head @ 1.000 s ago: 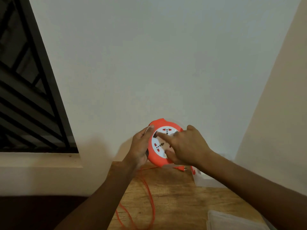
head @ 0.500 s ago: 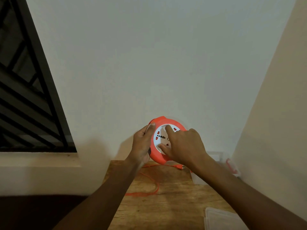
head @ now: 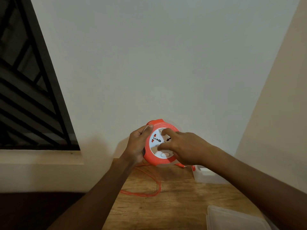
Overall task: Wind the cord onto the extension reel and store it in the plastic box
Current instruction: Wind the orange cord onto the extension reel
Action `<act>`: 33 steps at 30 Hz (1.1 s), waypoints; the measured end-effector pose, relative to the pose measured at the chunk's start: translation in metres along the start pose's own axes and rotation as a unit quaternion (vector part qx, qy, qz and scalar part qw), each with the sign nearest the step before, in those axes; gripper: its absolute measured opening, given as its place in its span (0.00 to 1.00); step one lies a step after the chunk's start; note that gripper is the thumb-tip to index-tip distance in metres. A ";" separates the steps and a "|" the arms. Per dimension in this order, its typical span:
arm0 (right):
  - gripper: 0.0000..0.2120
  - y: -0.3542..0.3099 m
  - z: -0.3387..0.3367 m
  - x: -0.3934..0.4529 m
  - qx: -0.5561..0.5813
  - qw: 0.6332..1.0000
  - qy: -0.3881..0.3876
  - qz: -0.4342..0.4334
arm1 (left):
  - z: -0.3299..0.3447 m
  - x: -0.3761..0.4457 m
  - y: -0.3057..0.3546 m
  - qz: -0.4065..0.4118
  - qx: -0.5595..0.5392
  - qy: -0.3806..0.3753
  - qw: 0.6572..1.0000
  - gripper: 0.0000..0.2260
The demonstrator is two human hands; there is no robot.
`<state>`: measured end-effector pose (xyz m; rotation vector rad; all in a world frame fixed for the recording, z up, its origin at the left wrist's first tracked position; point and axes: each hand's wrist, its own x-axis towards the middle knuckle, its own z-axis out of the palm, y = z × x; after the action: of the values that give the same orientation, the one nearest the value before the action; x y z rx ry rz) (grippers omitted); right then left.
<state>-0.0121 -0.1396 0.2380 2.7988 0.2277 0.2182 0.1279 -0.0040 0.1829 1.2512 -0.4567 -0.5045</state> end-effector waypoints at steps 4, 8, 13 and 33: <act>0.32 0.001 -0.003 0.002 -0.039 0.998 -0.036 -0.042 | -0.004 -0.002 -0.001 0.003 0.009 -0.039 0.999 0.11; 0.31 0.000 -0.002 0.005 -0.109 0.989 -0.040 -0.095 | 0.000 -0.004 -0.001 -0.004 0.000 -0.060 0.998 0.17; 0.31 0.001 -0.012 0.007 -0.123 0.986 -0.010 -0.114 | -0.003 -0.002 0.001 -0.005 0.012 -0.079 0.997 0.21; 0.27 -0.011 0.001 0.017 -0.096 0.987 0.131 0.006 | -0.005 0.003 -0.001 0.019 -0.010 0.007 1.000 0.09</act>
<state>0.0030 -0.1263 0.2355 2.5745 0.2377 0.5806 0.1334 -0.0023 0.1805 1.2233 -0.4613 -0.4657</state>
